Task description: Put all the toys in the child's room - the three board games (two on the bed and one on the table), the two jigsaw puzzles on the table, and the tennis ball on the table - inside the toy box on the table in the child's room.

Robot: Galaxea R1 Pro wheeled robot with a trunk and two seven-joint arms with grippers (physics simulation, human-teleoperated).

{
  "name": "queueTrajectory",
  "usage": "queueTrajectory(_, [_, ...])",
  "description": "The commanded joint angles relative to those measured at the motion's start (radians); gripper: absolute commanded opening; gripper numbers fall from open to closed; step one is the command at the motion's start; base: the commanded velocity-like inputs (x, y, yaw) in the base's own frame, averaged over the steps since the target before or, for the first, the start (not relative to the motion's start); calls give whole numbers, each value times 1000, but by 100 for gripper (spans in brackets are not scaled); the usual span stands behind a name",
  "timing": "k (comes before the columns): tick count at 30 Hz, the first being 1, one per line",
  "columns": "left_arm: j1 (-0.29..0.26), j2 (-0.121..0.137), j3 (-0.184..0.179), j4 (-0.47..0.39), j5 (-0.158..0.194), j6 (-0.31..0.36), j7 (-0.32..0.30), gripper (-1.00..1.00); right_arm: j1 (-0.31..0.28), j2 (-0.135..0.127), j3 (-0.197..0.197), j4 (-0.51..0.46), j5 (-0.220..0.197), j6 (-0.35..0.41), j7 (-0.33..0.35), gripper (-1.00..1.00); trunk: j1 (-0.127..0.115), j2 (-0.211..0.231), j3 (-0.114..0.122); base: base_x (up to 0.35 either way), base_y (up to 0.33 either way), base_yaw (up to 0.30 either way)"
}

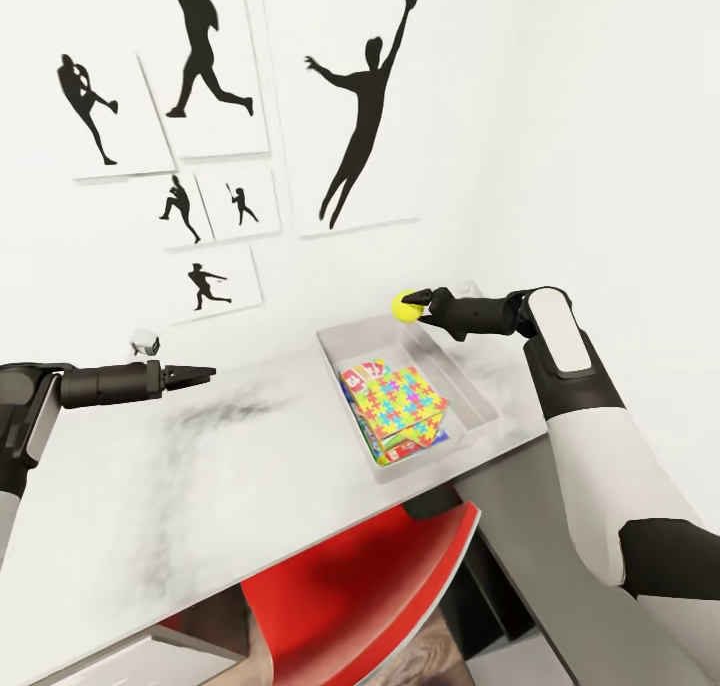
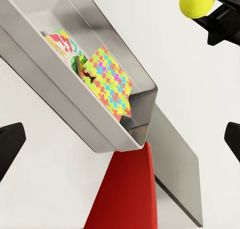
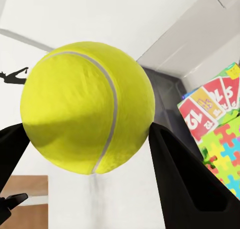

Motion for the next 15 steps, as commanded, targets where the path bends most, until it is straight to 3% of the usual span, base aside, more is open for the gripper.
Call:
queueTrajectory(1, [-1,0,0,0,2,10,-2,100,-1,-1,2,-1,-10,0,-10,-100,1,-2,-2,166,74,0])
queueTrajectory(15, [-1,0,0,0,3,9,-2,100,0,3,16,0,-7,0,-14,-100,1,-2,-2,28,11,0])
